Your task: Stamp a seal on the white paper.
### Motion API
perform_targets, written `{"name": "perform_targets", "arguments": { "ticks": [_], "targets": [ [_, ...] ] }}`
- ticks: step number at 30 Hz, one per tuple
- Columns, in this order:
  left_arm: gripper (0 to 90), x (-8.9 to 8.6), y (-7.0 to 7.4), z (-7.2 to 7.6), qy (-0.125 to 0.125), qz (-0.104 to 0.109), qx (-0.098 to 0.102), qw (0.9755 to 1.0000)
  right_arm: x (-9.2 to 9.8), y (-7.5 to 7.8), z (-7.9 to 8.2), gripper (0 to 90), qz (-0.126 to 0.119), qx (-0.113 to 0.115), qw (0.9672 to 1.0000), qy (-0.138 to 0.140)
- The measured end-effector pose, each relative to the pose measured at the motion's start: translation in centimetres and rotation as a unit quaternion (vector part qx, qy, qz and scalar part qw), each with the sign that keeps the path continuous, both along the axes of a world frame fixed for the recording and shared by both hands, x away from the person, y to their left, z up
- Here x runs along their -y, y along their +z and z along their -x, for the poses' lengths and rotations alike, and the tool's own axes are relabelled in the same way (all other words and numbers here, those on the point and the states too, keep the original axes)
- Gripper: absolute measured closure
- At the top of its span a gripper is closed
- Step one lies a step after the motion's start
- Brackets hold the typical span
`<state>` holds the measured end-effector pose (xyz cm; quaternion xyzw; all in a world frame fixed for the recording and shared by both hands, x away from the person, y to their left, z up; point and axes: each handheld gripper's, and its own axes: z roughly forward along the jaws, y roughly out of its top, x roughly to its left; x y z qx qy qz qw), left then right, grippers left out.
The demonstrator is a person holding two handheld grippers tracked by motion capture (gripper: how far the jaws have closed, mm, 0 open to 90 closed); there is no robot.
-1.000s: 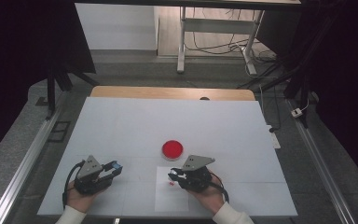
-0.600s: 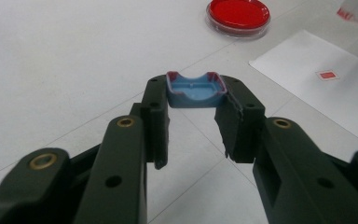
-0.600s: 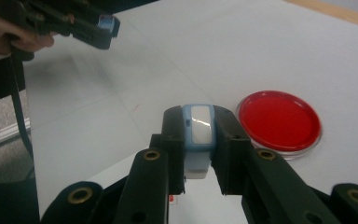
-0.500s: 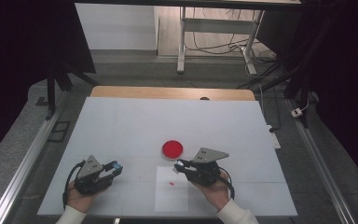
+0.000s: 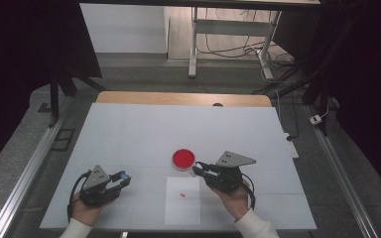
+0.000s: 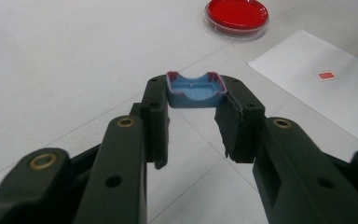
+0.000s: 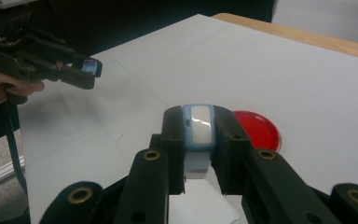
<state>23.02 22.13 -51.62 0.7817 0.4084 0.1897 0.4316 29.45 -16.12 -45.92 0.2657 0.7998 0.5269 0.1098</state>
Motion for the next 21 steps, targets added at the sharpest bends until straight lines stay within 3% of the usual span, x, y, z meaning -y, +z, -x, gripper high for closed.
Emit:
{"name": "perform_targets", "arguments": {
  "ticks": [5, 21],
  "targets": [
    [64.6, 0.06, 0.01, -0.01, 0.000, 0.000, 0.000, 1.0000, 0.28, 0.21, -0.11, 75.1, -0.013, 0.001, 0.9999, -0.006],
    [64.6, 0.28, -0.02, -0.09, -0.001, 0.000, 0.000, 1.0000, 0.67, 0.70, -0.17, 75.1, -0.020, 0.007, 0.9997, -0.009]
  ]
}}
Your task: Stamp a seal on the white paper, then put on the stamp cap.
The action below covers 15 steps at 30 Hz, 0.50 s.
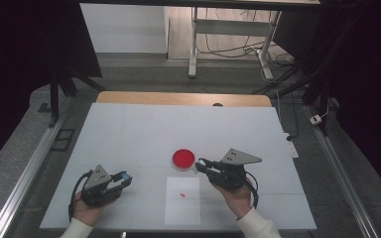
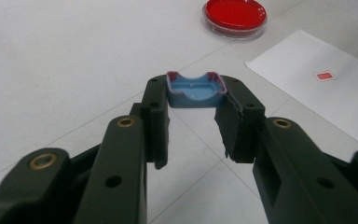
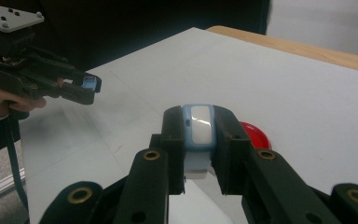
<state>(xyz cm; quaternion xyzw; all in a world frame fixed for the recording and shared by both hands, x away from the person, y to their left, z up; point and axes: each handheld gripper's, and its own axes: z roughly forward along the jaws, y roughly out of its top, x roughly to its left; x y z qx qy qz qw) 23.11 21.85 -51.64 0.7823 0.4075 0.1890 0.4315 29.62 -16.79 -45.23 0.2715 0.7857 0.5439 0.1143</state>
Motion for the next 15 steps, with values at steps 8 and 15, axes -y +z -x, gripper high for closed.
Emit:
{"name": "perform_targets", "arguments": {
  "ticks": [8, 15],
  "targets": [
    [64.6, 0.15, 0.09, -0.04, -0.001, 0.000, 0.002, 1.0000, -0.05, -0.05, 0.04, 75.1, 0.001, -0.001, 1.0000, 0.000],
    [64.6, 0.57, 0.11, -0.11, -0.005, -0.002, 0.002, 1.0000, -0.14, 0.09, 0.13, 75.1, -0.003, 0.002, 1.0000, 0.001]
  ]
}}
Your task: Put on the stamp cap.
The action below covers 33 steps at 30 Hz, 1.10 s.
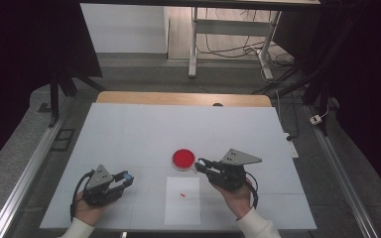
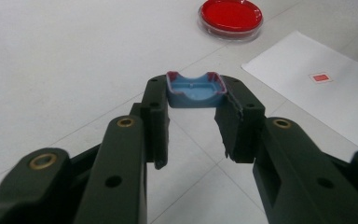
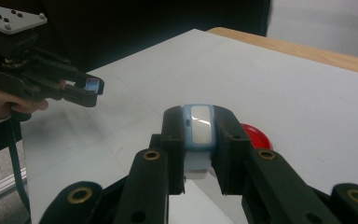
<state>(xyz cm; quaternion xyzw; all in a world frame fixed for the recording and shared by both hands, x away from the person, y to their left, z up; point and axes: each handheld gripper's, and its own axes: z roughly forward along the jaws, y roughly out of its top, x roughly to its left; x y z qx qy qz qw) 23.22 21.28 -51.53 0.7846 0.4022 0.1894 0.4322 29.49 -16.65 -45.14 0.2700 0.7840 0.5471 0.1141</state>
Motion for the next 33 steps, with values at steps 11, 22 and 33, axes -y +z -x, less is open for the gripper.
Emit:
{"name": "perform_targets", "arguments": {
  "ticks": [11, 22, 33],
  "targets": [
    [64.6, 1.1, 0.0, -0.2, -0.015, -0.002, -0.001, 0.9999, -0.2, -0.2, 0.0, 75.0, 0.002, -0.002, 1.0000, 0.003],
    [64.6, 2.5, 0.0, -0.5, -0.030, -0.005, -0.001, 0.9995, -0.2, -0.1, 0.1, 75.0, 0.001, -0.002, 1.0000, 0.003],
    [64.6, 3.9, 0.0, -0.8, -0.046, -0.008, -0.002, 0.9989, -0.4, -0.2, 0.1, 75.0, 0.003, -0.002, 1.0000, 0.006]
  ]
}}
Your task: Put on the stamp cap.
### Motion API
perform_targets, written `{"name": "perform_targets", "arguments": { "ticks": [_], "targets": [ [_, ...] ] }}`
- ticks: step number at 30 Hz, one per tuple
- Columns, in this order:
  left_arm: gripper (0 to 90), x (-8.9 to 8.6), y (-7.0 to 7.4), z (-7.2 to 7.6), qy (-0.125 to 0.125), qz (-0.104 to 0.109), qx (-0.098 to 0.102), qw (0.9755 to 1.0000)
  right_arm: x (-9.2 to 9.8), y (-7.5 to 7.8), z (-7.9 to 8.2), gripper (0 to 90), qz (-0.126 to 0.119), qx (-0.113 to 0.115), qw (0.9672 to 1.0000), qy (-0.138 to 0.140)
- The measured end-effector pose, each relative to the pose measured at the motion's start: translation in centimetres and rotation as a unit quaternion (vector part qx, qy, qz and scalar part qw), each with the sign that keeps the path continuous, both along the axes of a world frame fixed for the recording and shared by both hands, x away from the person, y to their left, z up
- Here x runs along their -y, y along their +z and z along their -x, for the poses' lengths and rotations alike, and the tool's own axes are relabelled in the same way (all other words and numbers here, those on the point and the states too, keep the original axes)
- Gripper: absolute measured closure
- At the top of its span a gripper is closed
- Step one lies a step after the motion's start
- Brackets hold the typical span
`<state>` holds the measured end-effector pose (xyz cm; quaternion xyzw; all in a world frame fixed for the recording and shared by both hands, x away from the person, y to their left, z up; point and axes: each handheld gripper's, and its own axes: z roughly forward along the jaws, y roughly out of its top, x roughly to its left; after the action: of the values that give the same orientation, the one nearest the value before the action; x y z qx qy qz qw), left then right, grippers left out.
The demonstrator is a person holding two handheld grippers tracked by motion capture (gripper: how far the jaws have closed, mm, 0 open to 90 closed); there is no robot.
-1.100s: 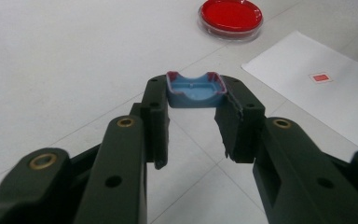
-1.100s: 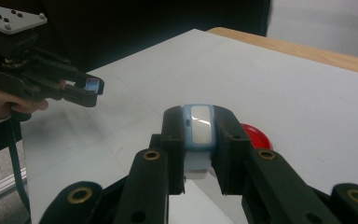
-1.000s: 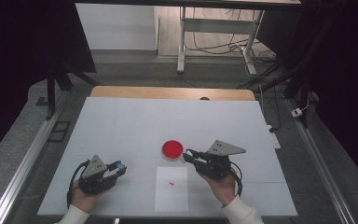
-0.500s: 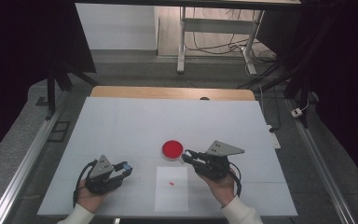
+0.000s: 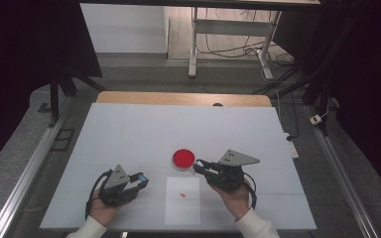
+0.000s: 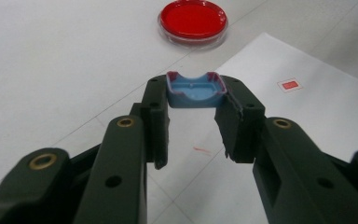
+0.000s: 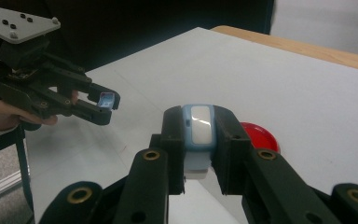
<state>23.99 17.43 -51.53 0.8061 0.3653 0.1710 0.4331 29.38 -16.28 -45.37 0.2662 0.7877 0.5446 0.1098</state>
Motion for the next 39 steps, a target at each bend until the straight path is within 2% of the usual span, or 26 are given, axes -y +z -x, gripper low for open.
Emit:
{"name": "perform_targets", "arguments": {
  "ticks": [39],
  "targets": [
    [64.5, 3.2, 0.4, -1.0, -0.027, -0.003, 0.006, 0.9996, -0.5, -0.4, 0.0, 74.8, 0.004, -0.004, 1.0000, 0.004]
  ]
}}
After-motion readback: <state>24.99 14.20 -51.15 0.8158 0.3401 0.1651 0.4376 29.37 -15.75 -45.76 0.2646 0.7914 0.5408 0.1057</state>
